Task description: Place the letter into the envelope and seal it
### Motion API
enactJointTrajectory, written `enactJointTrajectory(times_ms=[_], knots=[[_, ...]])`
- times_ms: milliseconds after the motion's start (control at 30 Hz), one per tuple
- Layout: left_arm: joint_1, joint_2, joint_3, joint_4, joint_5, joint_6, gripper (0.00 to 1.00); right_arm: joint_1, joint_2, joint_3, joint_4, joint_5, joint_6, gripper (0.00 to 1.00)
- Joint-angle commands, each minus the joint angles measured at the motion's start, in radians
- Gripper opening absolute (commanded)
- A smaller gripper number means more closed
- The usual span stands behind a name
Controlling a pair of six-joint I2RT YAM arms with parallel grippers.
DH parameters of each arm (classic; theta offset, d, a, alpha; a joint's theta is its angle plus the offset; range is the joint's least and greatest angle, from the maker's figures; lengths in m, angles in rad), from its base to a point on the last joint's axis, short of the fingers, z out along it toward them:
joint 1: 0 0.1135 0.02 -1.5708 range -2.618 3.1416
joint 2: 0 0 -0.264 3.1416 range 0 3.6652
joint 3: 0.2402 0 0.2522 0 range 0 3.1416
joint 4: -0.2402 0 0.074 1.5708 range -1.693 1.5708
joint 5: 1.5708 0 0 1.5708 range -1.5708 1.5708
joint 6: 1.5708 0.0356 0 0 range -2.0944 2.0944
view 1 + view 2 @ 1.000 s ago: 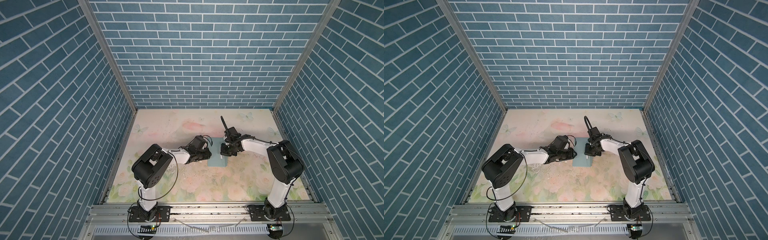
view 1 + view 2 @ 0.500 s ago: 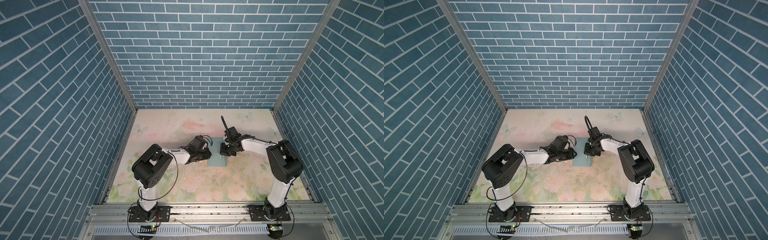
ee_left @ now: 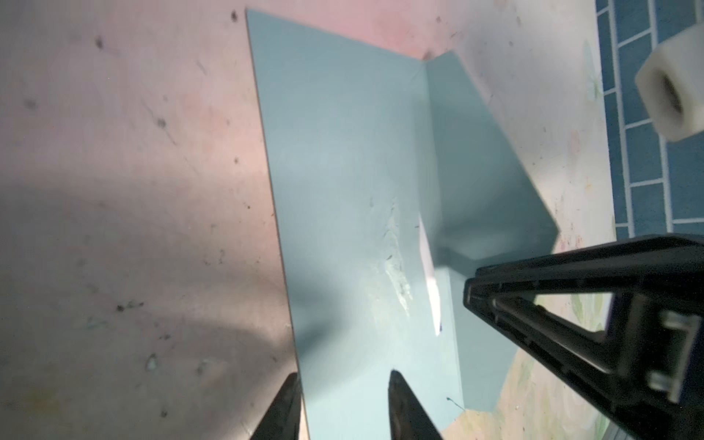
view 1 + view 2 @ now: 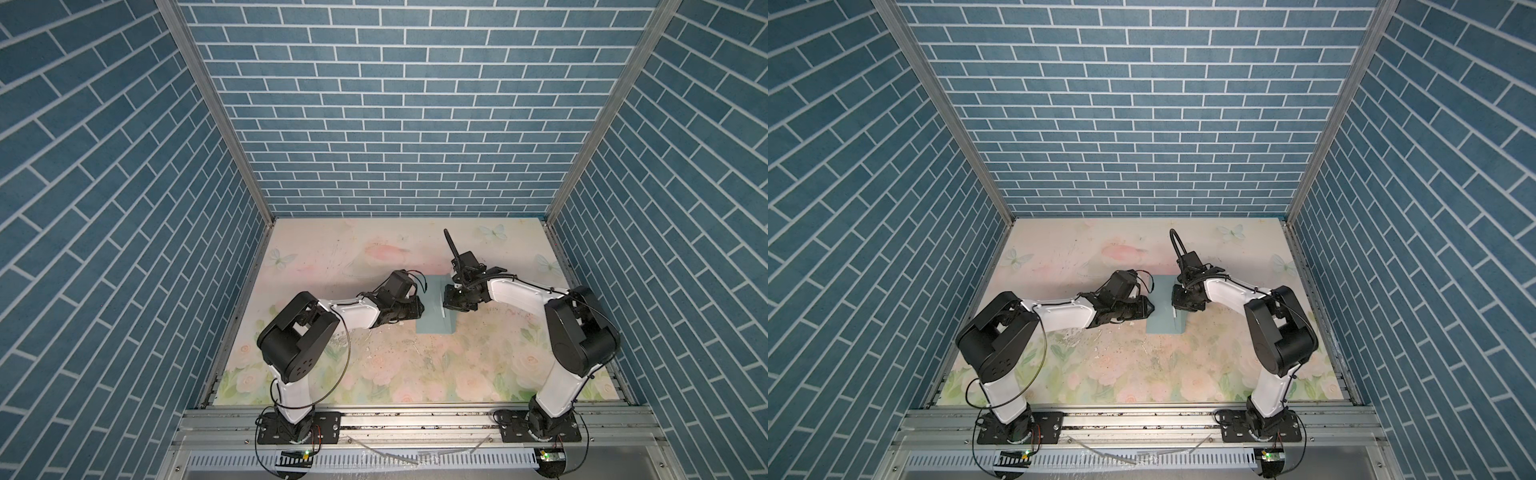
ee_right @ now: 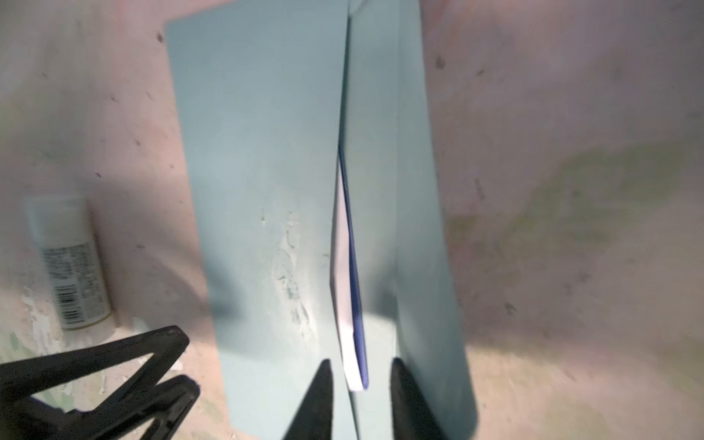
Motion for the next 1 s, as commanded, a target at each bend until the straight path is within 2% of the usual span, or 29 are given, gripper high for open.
enactJointTrajectory(times_ms=[0,167,233,300,400,500,667,967], knots=[[-0.003,-0.112,0.066,-0.1,-0.088,0.114,0.44,0.003,-0.123,0.062,-0.049,0.108,-0.041,0.4],[-0.003,-0.267,0.076,-0.183,-0.24,0.258,0.53,-0.014,-0.217,0.043,-0.043,0.157,-0.079,0.53],[-0.003,-0.327,0.069,-0.193,-0.296,0.316,0.57,-0.043,-0.227,0.034,-0.037,0.135,-0.067,0.66],[0.003,-0.383,0.055,-0.191,-0.336,0.373,0.6,-0.075,-0.222,0.033,-0.025,0.089,-0.051,0.67],[0.012,-0.462,0.025,-0.179,-0.404,0.434,0.76,-0.097,-0.196,0.04,-0.023,0.05,-0.04,0.7],[0.034,-0.522,-0.008,-0.169,-0.423,0.483,0.88,-0.099,-0.155,0.059,-0.019,0.015,-0.032,0.71],[0.077,-0.577,-0.049,-0.185,-0.435,0.49,0.99,-0.097,-0.077,0.076,-0.014,-0.009,0.013,0.71],[0.118,-0.619,-0.143,-0.141,-0.43,0.464,1.0,-0.093,0.037,0.09,0.005,-0.067,0.057,0.51]])
